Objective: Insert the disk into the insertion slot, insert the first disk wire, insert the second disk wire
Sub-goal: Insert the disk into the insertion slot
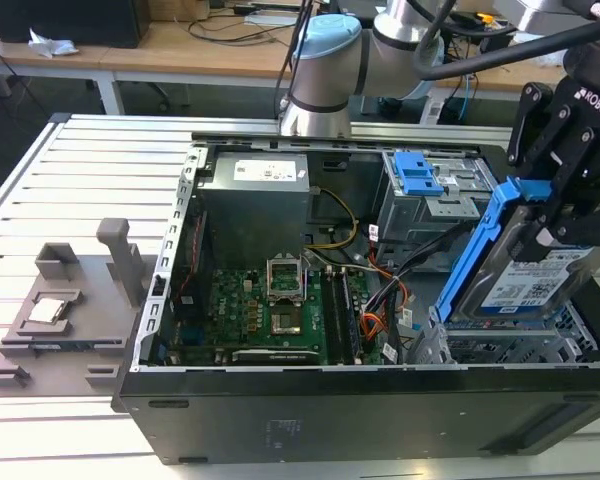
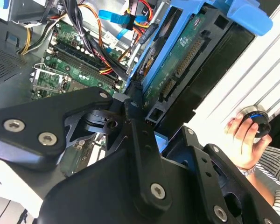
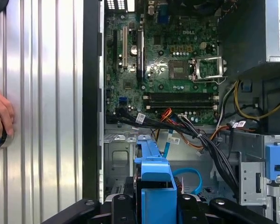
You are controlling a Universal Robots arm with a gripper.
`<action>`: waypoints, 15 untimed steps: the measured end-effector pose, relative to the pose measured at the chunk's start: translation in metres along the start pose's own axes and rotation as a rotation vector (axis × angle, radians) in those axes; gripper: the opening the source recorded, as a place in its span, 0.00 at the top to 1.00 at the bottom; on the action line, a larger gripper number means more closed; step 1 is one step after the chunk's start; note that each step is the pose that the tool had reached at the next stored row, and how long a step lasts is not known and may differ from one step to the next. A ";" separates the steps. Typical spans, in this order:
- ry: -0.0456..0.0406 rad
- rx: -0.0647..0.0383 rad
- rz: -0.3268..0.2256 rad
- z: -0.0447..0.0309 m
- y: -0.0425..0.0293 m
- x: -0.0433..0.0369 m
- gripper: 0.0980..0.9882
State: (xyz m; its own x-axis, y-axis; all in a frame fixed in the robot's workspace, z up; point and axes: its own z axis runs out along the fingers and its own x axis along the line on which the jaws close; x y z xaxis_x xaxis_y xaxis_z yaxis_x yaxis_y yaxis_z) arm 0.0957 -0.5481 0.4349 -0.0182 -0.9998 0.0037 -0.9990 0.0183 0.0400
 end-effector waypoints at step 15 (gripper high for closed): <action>-0.0002 0.000 0.004 0.0176 -0.0019 -0.0001 0.70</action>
State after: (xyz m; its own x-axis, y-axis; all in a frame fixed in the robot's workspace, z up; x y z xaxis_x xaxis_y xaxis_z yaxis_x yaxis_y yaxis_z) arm 0.0969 -0.5481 0.4172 -0.0225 -0.9997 0.0037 -0.9989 0.0227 0.0400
